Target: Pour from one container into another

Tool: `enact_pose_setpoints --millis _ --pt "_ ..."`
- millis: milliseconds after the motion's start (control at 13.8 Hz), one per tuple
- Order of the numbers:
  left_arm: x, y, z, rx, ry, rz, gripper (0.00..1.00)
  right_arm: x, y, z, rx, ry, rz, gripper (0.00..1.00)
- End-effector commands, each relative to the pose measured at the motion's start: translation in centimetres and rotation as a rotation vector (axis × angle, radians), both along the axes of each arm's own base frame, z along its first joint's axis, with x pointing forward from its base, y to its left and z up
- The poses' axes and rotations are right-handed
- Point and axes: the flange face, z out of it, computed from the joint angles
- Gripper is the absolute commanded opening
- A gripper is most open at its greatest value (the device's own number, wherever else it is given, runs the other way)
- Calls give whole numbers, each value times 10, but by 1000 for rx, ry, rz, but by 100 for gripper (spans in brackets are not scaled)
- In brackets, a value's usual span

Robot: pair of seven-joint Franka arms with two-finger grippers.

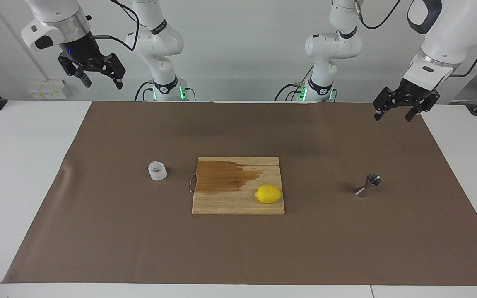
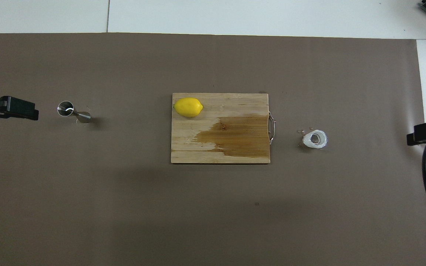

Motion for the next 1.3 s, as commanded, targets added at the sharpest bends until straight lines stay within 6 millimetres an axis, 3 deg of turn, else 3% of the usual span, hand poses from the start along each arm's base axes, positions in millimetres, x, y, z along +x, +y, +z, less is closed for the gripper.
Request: enact_pose_setpoints --millis 0,434,724,869,1013,1231 --pt "-6 1 1 17 2 -10 100 -6 -2 3 25 2 19 100" --pt "-9 -3 -3 18 15 0 100 -6 -3 3 25 2 18 100" --pt "-2 3 1 2 -1 48 100 -6 -3 3 25 2 18 100" --pt "15 6 -11 -46 38 76 100 -6 -2 3 25 2 19 100" --pt "42 30 -23 -111 63 209 100 -6 -3 3 25 2 18 100" --pt "84 53 -57 -193 146 382 100 -6 -3 3 25 2 18 100"
